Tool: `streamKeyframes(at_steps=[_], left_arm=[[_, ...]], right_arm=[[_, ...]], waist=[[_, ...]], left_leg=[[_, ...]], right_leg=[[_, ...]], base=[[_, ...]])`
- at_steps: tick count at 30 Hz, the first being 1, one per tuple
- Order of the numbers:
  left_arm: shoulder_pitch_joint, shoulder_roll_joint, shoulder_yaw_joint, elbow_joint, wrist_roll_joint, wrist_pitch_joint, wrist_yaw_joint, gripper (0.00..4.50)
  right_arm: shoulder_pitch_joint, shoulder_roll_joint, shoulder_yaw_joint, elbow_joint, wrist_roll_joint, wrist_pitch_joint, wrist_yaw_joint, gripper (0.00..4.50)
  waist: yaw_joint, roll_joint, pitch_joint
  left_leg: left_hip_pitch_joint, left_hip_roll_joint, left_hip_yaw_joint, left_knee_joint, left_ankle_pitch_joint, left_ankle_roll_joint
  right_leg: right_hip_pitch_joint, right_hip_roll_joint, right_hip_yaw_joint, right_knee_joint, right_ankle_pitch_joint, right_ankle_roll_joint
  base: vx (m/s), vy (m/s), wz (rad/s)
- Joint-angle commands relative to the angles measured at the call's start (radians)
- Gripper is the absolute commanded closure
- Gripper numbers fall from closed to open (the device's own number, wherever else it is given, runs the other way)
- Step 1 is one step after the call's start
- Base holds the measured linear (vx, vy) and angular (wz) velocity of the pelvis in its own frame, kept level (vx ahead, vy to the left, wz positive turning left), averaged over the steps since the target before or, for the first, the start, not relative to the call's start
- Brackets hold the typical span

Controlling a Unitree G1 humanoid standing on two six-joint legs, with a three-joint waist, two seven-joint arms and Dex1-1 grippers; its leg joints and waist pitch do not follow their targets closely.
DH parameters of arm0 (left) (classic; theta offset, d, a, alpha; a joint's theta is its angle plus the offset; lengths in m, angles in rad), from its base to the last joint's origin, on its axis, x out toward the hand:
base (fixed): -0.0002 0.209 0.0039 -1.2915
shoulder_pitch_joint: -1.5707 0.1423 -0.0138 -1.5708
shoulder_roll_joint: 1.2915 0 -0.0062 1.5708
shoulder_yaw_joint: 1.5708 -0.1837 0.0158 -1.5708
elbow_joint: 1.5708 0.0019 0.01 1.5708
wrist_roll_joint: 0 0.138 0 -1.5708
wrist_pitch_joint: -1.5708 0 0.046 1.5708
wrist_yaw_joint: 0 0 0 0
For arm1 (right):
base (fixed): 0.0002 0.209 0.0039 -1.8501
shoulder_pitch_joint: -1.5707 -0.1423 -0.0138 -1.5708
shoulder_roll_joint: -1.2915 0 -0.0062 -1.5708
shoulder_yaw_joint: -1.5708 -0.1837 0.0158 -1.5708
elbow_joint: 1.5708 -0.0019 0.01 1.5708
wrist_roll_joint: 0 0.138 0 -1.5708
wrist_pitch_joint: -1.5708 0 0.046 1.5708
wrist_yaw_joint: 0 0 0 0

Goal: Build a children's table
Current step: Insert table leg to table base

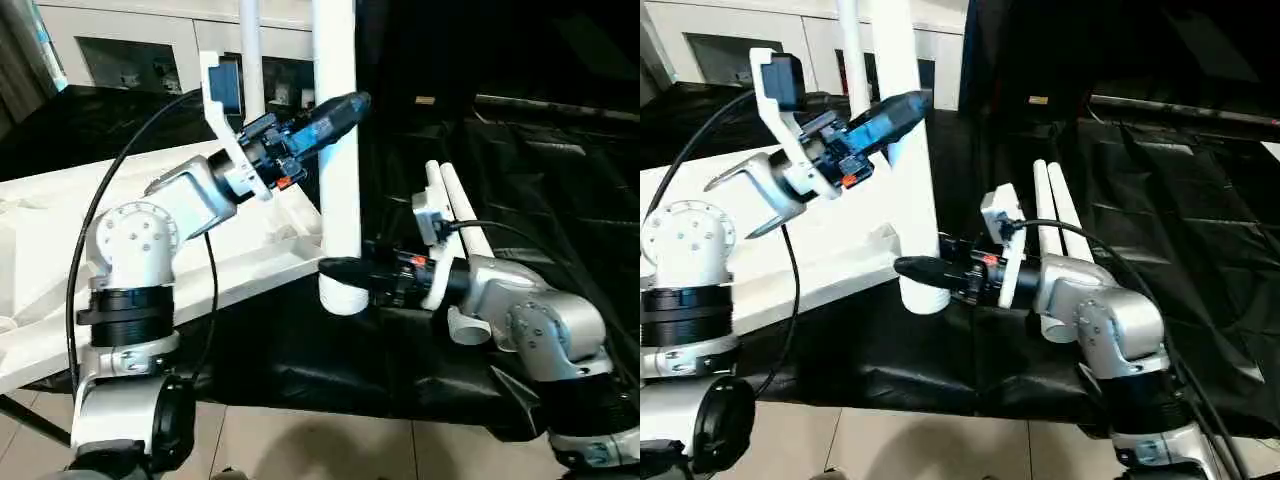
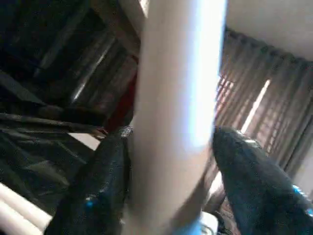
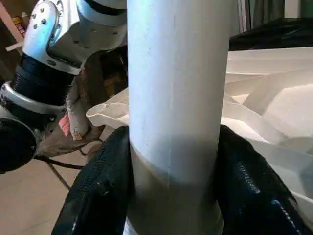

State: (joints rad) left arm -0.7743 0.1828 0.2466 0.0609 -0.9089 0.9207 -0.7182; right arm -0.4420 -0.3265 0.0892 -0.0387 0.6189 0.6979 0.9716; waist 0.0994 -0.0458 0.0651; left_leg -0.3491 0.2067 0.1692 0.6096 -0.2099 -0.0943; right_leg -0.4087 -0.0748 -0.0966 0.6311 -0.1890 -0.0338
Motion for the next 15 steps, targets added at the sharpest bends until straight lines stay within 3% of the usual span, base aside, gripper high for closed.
streamKeyframes(at_steps=[1,3,4,15], left_arm=[[0.010,0.000,-0.021,-0.014,0.000,0.007,0.000,1.94],[0.013,0.003,-0.028,-0.013,0.010,0.001,0.005,2.08],[0.015,0.006,-0.032,-0.012,0.017,-0.004,0.010,2.47],[0.020,0.014,-0.060,-0.017,0.040,-0.026,0.013,2.68]], right_arm=[[-0.002,-0.007,-0.013,-0.021,0.009,-0.002,0.009,2.57],[-0.003,-0.007,-0.013,-0.020,0.007,-0.003,0.007,2.57],[-0.004,-0.005,-0.013,-0.022,0.007,-0.002,0.004,2.57],[-0.012,-0.005,-0.001,-0.018,0.002,-0.007,0.005,2.57]], waist=[[0.003,-0.004,-0.079],[0.004,-0.005,-0.079],[0.004,-0.005,-0.079],[0.006,-0.010,-0.080]], left_leg=[[-0.009,0.016,0.001,-0.060,0.002,0.037],[-0.010,0.017,0.000,-0.060,0.002,0.035],[-0.009,0.017,0.001,-0.060,0.006,0.035],[-0.009,0.017,0.000,-0.061,0.007,0.028]], right_leg=[[0.076,-0.063,0.060,-0.065,-0.100,-0.168],[0.077,-0.064,0.059,-0.065,-0.109,-0.159],[0.076,-0.063,0.059,-0.065,-0.105,-0.159],[0.076,-0.063,0.059,-0.064,-0.102,-0.152]], base=[[0.000,0.000,0.00],[0.000,0.000,0.00],[0.000,0.000,0.00],[0.000,0.000,0.00]])
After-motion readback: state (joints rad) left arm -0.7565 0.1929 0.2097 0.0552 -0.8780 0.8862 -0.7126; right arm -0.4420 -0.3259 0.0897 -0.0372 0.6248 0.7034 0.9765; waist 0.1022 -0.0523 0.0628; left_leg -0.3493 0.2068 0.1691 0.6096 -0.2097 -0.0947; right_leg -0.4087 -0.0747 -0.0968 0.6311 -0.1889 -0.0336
